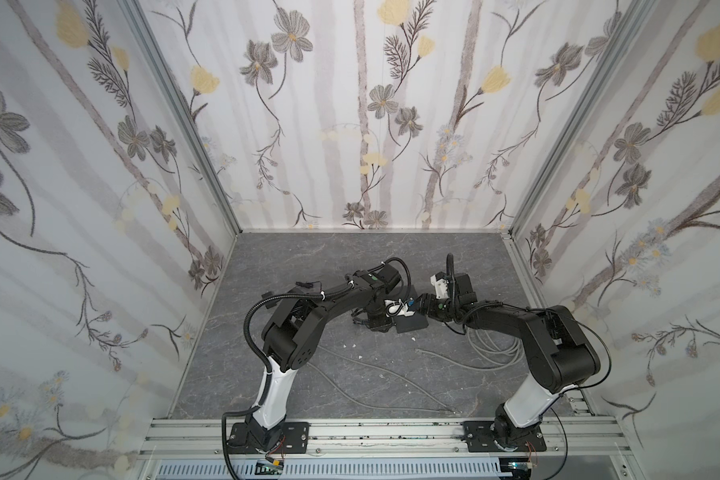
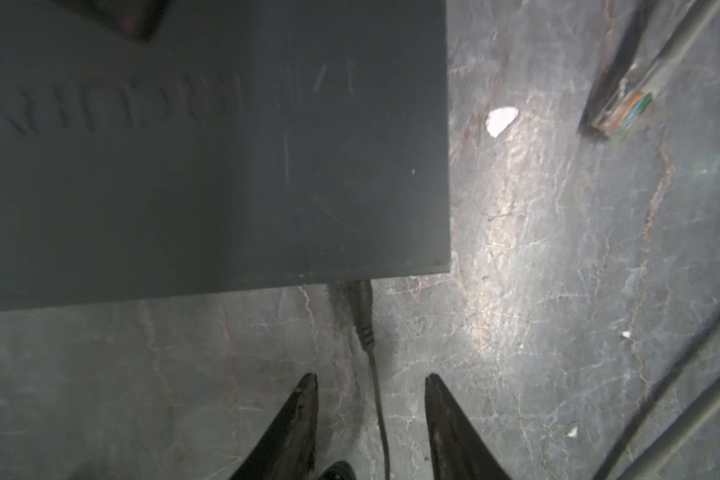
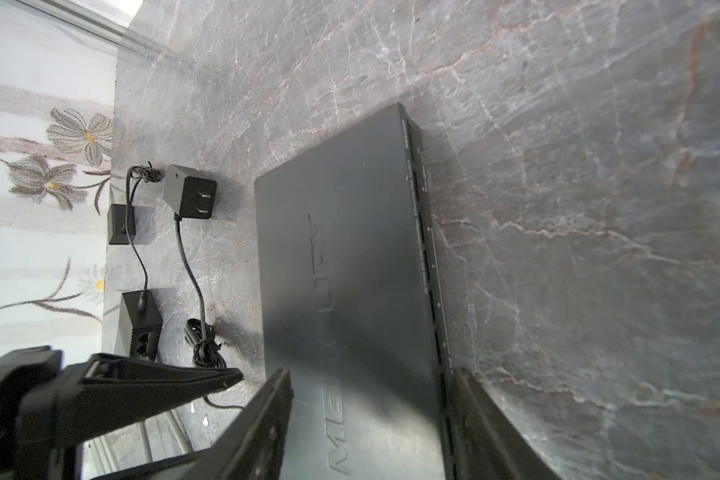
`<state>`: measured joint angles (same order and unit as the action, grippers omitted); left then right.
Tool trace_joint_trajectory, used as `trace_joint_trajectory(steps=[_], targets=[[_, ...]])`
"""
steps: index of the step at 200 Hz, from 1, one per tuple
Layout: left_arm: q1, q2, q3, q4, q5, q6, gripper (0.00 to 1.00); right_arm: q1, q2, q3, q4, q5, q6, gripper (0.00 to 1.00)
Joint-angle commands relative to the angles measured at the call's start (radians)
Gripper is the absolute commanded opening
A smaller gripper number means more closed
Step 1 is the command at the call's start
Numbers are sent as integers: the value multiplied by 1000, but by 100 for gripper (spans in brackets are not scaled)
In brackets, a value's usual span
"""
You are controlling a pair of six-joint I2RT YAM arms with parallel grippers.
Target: Insert the plug into the switch port
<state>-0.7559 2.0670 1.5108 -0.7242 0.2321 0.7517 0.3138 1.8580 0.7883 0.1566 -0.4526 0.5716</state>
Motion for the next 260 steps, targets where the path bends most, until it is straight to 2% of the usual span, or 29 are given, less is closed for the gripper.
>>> trace_joint_trajectory(steps=[1, 45, 62, 77, 100, 124, 174, 212, 260], targets=[[-2, -24, -47, 78, 38, -42, 44, 1, 7, -4, 75, -44, 26, 61], [-2, -21, -94, 166, 45, -83, 37, 6, -5, -15, 86, -46, 34, 59], [-2, -8, -81, 173, 47, -78, 27, 12, -10, -17, 89, -50, 33, 59], [-1, 6, -64, 171, 47, -72, 24, 12, -13, -18, 90, -54, 33, 59], [0, 19, -37, 165, 51, -55, 10, 13, -15, -18, 93, -58, 33, 59], [-1, 22, -27, 164, 57, -43, 0, 14, -11, -19, 93, -61, 34, 58], [1, 18, -23, 190, 66, -59, 0, 37, 11, -18, 127, -106, 56, 57], [-1, 0, -35, 267, 84, -139, 0, 44, 17, -90, 253, -154, 164, 55], [-4, -5, -50, 371, 64, -272, 0, 44, 6, -161, 381, -142, 281, 54]])
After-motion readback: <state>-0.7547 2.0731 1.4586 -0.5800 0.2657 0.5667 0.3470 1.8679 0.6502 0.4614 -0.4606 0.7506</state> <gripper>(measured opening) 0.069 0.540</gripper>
